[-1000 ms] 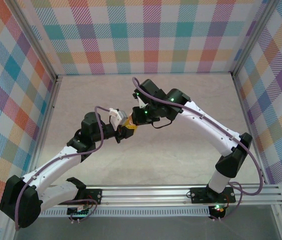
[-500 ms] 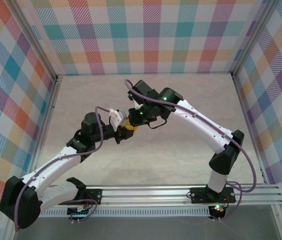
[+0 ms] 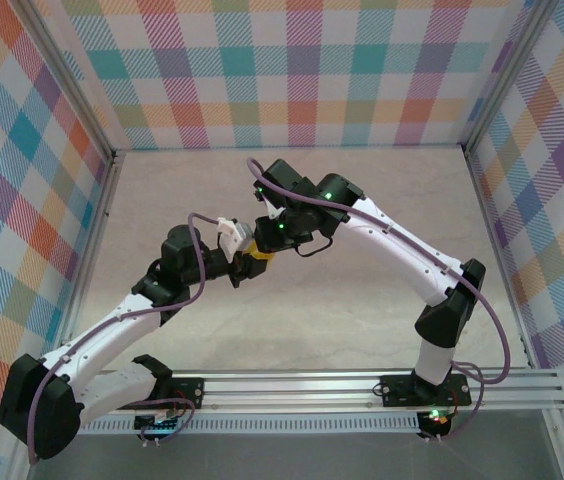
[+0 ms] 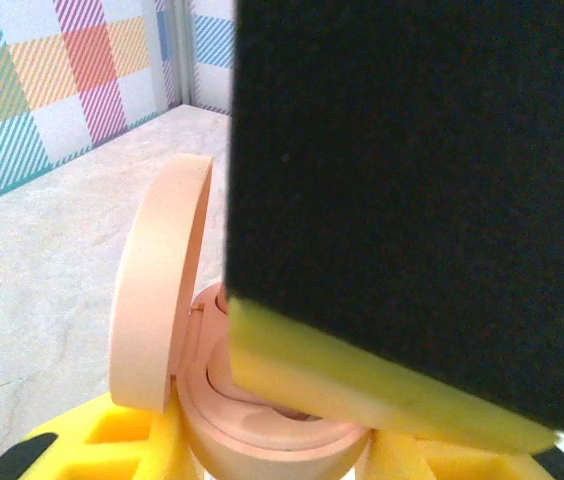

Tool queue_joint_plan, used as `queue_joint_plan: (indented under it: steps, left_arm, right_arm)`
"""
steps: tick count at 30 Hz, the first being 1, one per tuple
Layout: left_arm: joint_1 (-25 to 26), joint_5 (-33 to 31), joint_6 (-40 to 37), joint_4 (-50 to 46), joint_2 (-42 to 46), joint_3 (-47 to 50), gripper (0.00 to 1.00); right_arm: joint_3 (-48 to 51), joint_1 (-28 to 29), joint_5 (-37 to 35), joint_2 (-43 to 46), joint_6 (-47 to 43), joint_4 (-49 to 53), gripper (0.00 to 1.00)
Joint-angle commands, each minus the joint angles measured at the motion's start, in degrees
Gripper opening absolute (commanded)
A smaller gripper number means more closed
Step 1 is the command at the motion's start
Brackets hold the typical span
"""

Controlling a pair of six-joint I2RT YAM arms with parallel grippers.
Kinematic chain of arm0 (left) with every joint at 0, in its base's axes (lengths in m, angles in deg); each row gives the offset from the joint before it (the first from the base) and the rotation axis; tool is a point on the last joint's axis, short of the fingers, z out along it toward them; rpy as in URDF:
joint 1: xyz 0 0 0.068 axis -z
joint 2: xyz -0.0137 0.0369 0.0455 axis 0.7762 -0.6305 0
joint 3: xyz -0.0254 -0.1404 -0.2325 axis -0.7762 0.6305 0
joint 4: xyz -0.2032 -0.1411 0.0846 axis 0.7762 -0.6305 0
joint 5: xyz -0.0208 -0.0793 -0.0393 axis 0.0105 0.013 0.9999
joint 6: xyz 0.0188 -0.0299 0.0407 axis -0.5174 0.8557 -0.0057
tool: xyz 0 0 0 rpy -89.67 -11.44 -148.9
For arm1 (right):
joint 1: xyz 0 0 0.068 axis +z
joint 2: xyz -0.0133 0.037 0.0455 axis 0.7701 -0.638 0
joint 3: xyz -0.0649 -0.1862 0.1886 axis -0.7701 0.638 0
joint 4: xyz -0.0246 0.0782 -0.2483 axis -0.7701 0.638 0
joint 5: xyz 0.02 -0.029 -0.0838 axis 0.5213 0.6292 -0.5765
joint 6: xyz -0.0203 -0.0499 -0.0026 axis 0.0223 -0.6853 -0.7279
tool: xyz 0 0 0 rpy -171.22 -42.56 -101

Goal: Insert the wireless bluetooth earbuds into the charging case

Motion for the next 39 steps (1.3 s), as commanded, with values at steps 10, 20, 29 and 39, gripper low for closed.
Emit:
queue_joint_plan:
  steps: [10, 20, 29, 39]
  left_arm:
    - [0.44, -0.38, -1.34, 1.7, 1.99, -0.87, 0.02]
    - [0.44, 0.53, -0.83, 2.5, 0.64, -1.82, 0.02]
    - [0.44, 1.43, -0.88, 1.89, 1.25, -2.18, 0.02]
    - [0.43, 1.61, -0.68, 0.71, 2.24, -1.99, 0.02]
  right_arm:
    - [-2.37, 0.42, 1.93, 3.86, 0.81, 1.24, 0.27]
    - [-1.62, -0.92, -0.54, 10.41, -1.35, -2.12, 0.32]
    - [-1.69, -8.36, 3.68, 8.56, -3.96, -3.37, 0.38]
    - [-3.01, -11.92, 11.77, 2.33, -4.62, -5.13, 0.38]
